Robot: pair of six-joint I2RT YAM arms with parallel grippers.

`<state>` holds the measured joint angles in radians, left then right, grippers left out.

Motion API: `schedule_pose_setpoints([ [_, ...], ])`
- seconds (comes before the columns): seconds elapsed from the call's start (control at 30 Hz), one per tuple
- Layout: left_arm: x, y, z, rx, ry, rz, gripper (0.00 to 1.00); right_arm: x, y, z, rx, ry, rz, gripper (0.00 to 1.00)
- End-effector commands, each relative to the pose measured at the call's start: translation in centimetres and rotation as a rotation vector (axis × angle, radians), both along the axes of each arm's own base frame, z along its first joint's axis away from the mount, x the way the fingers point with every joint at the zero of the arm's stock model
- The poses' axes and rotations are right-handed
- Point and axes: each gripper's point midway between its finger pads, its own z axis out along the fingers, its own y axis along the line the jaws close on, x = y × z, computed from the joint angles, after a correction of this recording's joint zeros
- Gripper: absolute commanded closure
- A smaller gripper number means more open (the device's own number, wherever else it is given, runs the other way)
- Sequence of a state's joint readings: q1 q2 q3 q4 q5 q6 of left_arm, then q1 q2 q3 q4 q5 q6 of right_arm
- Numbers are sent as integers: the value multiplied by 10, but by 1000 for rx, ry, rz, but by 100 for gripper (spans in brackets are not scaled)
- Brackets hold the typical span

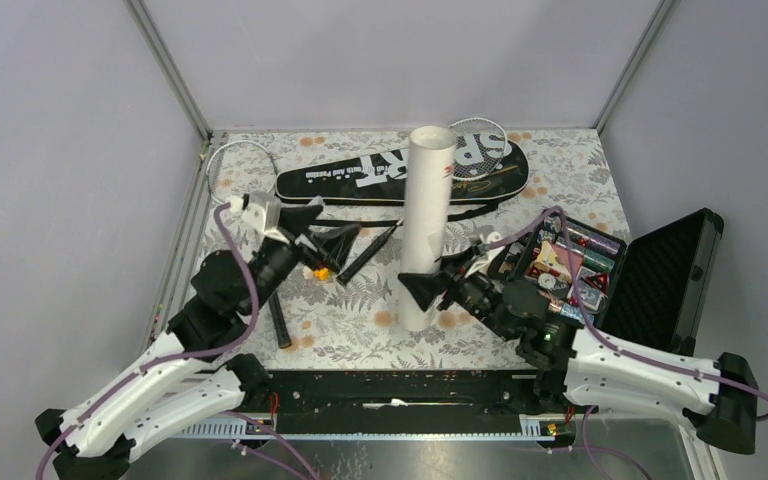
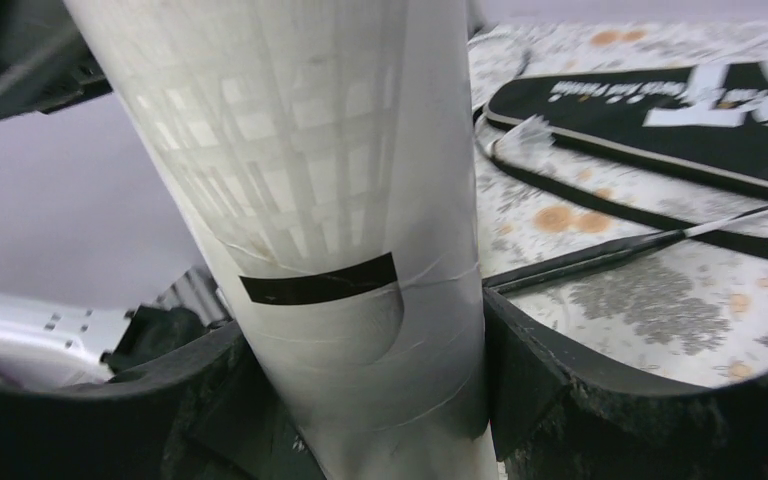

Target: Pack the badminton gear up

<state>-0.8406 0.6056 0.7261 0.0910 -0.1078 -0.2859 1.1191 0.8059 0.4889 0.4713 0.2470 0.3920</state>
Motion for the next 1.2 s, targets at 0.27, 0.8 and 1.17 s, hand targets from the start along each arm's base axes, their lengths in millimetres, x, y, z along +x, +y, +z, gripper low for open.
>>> schedule_pose_setpoints([
  [0.27, 113, 115, -98, 445, 461, 719, 2, 16, -78, 31, 51, -102, -277, 43],
  [0.8, 241, 105, -220, 732, 776, 748, 36, 17, -104, 22, 21, -165, -346, 43],
  [1.17, 267, 115, -281, 810, 905, 816, 50, 19, -104, 12, -32, -191, -351, 41],
])
